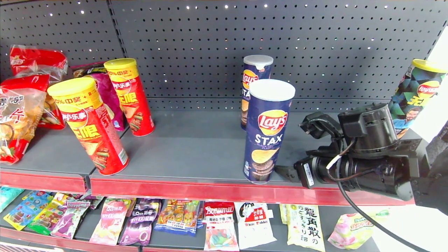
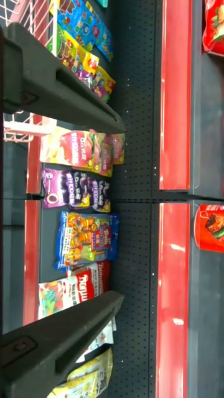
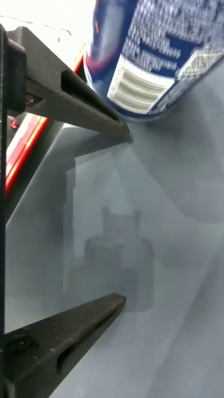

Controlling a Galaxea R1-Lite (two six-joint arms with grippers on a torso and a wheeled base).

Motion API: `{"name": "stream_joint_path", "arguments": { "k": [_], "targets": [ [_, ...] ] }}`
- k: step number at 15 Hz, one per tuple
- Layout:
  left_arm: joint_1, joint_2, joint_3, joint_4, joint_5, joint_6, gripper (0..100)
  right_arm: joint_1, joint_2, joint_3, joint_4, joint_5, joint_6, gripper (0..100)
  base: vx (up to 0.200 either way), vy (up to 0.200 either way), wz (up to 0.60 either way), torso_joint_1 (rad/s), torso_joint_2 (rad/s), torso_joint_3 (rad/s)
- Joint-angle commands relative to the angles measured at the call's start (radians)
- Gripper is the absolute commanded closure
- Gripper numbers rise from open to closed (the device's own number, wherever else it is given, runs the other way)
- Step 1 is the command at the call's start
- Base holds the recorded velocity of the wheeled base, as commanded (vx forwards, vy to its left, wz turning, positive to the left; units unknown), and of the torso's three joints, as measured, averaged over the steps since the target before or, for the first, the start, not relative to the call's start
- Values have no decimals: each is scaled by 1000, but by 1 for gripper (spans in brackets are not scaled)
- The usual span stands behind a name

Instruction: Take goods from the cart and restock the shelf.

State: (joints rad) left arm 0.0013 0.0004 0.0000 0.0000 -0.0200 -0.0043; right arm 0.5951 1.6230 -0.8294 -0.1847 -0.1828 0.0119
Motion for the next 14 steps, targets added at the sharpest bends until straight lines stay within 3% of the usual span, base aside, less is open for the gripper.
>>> {"name": "stream_joint_path", "arguments": {
  "k": [1, 14],
  "targets": [
    [0, 0, 0, 0, 0, 0, 0, 9, 2, -2, 1, 0, 0, 0, 0, 0, 0, 0, 0, 0],
    [0, 0, 0, 0, 0, 0, 0, 48, 11, -16, 2, -4, -1, 0, 0, 0, 0, 0, 0, 0]
  ]
}}
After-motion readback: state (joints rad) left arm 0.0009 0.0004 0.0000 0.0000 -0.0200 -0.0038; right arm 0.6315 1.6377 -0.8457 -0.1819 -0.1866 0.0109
